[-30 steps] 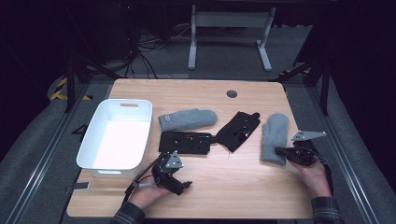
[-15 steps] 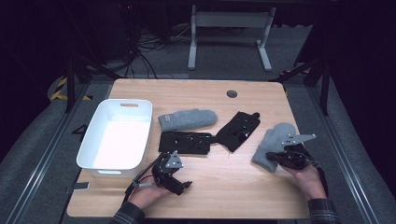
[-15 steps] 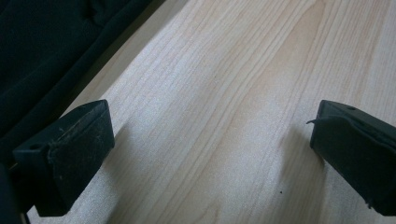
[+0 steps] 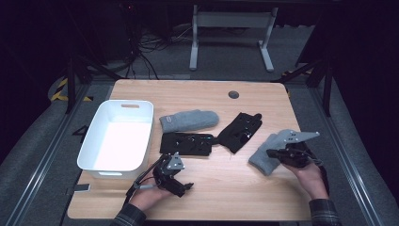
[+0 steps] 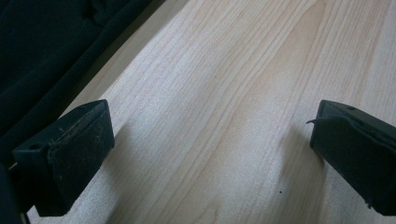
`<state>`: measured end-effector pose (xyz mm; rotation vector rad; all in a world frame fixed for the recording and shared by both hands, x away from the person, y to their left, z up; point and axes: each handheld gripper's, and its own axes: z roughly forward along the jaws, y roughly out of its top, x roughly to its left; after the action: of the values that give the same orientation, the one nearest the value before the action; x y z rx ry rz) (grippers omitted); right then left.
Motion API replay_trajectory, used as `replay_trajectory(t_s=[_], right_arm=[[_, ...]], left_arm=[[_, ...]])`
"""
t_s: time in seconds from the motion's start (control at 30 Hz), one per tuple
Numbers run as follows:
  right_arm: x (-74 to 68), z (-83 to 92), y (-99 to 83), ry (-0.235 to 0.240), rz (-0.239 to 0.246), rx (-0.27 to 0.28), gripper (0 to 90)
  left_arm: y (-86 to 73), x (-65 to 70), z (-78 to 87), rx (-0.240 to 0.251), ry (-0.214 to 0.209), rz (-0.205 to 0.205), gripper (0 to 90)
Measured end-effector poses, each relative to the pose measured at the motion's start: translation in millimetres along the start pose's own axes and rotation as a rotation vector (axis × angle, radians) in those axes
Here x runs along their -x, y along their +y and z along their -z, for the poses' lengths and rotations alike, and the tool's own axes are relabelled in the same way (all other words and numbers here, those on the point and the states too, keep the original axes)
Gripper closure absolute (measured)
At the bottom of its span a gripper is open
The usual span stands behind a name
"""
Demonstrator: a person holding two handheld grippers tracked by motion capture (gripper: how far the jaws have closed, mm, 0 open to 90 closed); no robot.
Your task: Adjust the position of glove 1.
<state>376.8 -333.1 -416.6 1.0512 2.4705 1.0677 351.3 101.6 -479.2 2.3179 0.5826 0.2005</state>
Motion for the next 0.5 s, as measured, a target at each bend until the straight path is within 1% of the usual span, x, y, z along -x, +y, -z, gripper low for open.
replay_trajectory(t_s=[0.03, 0.07, 0.1, 0.17, 0.2, 0.23, 0.27, 0.4, 0.47, 0.5], right_arm=[[4.9, 1.0, 0.5, -0.015, -0.009, 0.007, 90.0], [12.7, 2.3, 0.9, -0.036, -0.022, 0.01, 90.0], [22.1, 3.9, 0.8, -0.066, -0.038, 0.013, 90.0], [31.8, 5.9, 0.0, -0.094, -0.058, 0.017, 90.0], [31.8, 5.9, 0.0, -0.094, -0.058, 0.017, 90.0], [39.2, 6.5, -2.4, -0.117, -0.069, 0.011, 90.0], [39.2, 6.5, -2.4, -0.117, -0.069, 0.011, 90.0], [48.2, 5.5, -7.4, -0.141, -0.093, -0.004, 90.0], [50.7, 1.4, -10.3, -0.154, -0.091, -0.028, 90.0], [51.4, -2.3, -12.3, -0.159, -0.086, -0.051, 90.0]], left_arm=[[-0.1, 0.3, -0.1, 0.002, 0.001, 0.002, 0.2], [-0.1, 0.4, -0.1, 0.002, 0.001, 0.002, 0.2], [-0.1, 0.4, 0.0, 0.002, 0.003, 0.0, 0.2], [-0.1, 0.4, -0.1, 0.003, 0.003, 0.001, 0.2], [-0.1, 0.4, -0.1, 0.003, 0.003, 0.001, 0.2], [-0.1, 0.4, -0.1, 0.002, 0.003, 0.001, 0.2], [-0.1, 0.4, -0.1, 0.002, 0.003, 0.001, 0.2], [-0.1, 0.5, -0.2, 0.003, 0.001, 0.002, 0.2], [-0.1, 0.4, -0.1, 0.003, 0.003, 0.001, 0.2], [-0.1, 0.4, -0.1, 0.003, 0.003, 0.001, 0.2]])
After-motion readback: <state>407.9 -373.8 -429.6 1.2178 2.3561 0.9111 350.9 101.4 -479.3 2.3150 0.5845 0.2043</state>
